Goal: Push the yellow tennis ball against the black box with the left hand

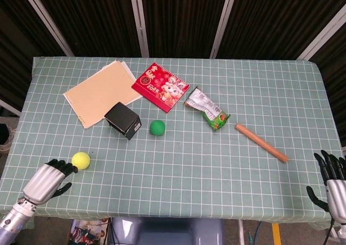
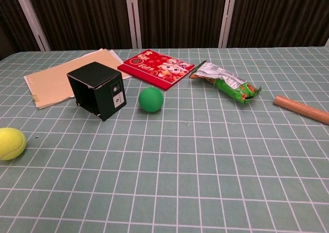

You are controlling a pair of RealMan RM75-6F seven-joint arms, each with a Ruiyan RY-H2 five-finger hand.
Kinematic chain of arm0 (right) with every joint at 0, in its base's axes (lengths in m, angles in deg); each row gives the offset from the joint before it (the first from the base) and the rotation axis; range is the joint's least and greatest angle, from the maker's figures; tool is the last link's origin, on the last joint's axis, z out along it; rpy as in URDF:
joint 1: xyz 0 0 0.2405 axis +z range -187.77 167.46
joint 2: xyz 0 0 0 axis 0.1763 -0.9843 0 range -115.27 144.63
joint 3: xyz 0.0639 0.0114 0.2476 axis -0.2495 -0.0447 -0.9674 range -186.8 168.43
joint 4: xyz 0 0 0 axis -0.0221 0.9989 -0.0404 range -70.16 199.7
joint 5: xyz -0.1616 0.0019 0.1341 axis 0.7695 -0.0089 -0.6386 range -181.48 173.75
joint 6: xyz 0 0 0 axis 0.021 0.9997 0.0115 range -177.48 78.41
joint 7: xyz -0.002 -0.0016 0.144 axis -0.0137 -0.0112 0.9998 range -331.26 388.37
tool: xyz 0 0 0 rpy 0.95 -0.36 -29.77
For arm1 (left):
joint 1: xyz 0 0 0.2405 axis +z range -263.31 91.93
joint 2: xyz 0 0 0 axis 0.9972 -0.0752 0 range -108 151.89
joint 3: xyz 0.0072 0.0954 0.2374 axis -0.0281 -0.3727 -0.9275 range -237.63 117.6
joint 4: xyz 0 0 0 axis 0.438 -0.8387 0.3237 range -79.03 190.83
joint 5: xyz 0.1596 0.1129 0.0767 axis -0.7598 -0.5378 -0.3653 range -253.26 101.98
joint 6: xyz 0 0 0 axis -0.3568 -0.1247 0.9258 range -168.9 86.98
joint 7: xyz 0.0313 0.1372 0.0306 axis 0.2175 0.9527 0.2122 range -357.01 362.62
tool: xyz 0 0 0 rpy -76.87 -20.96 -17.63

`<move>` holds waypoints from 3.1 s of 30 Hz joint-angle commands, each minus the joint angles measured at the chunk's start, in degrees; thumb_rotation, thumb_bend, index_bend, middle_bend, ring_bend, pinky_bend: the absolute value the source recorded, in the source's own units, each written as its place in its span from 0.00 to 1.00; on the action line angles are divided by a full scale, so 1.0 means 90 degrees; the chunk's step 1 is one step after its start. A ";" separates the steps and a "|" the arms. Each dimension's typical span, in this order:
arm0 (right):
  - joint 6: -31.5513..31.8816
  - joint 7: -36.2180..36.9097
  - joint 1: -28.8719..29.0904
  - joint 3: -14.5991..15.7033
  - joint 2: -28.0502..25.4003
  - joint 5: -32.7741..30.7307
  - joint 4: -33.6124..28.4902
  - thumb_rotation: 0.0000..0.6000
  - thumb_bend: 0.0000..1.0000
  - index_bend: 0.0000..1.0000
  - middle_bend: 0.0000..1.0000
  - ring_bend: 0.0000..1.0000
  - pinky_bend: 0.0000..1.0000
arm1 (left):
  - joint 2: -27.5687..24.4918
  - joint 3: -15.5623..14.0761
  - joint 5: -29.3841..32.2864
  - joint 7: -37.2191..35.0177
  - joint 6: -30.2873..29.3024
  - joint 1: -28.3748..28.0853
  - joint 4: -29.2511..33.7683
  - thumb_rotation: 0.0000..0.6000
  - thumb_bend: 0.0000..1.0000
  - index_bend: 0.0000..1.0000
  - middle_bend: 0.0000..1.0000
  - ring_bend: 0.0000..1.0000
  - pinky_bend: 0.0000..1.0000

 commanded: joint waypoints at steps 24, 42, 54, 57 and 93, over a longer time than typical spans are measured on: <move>-0.0252 -0.0012 0.0108 -0.0095 -0.0003 -0.0229 0.0002 1.00 0.36 0.00 0.00 0.00 0.00 | 0.0787 -0.0165 0.0701 -0.0638 0.0510 0.0243 -0.2103 1.00 0.33 0.57 0.61 0.60 0.63; -0.0333 0.0095 0.0146 -0.0105 -0.0011 -0.0256 0.0039 1.00 0.36 0.00 0.00 0.00 0.00 | 0.1082 -0.0014 0.0903 -0.1030 0.1506 -0.0464 -0.2249 1.00 0.33 0.56 0.61 0.60 0.63; -0.0406 0.0205 0.0183 -0.0054 -0.0037 -0.0162 0.0062 1.00 0.36 0.00 0.00 0.00 0.00 | 0.1194 0.0005 0.0930 -0.1020 0.1860 -0.0797 -0.2128 1.00 0.33 0.56 0.59 0.59 0.62; -0.0413 0.0190 0.0189 -0.0059 -0.0030 -0.0171 0.0066 1.00 0.36 0.00 0.00 0.00 0.00 | 0.1221 -0.0017 0.0896 -0.1059 0.1944 -0.0891 -0.2073 1.00 0.33 0.56 0.59 0.59 0.62; -0.0246 0.0291 0.0118 -0.0077 -0.0101 -0.0173 0.0075 1.00 0.36 0.00 0.00 0.00 0.00 | 0.1880 -0.0125 0.0516 -0.2023 0.1715 -0.1674 -0.2421 1.00 0.27 0.52 0.55 0.57 0.58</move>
